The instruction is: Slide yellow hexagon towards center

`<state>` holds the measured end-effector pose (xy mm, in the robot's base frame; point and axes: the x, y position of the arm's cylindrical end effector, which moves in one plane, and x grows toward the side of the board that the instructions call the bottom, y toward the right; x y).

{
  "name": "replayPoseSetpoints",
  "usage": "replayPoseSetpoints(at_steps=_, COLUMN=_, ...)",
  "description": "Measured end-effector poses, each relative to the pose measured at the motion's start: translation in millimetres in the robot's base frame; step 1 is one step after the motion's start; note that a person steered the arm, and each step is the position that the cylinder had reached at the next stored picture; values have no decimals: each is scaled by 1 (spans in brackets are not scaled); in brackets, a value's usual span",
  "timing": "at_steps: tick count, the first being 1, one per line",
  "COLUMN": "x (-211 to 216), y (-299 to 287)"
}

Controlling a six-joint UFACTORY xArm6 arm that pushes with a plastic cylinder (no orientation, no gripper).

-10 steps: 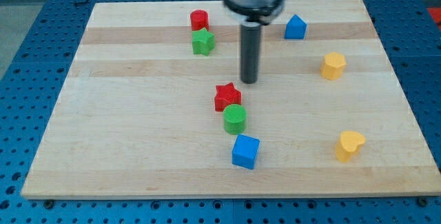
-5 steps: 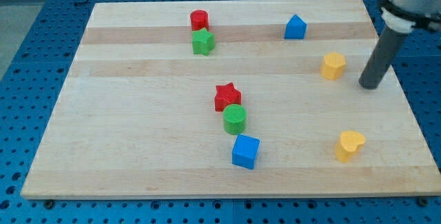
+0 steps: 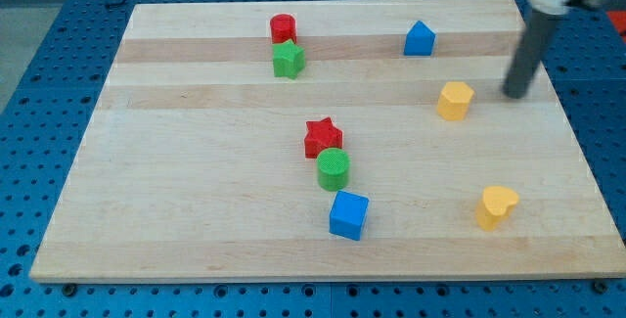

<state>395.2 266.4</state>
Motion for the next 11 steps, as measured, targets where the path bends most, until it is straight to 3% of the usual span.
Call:
replayPoseSetpoints(at_steps=1, x=16, y=2)
replayPoseSetpoints(at_steps=5, x=16, y=-157)
replayPoseSetpoints(at_steps=11, x=-7, y=-211)
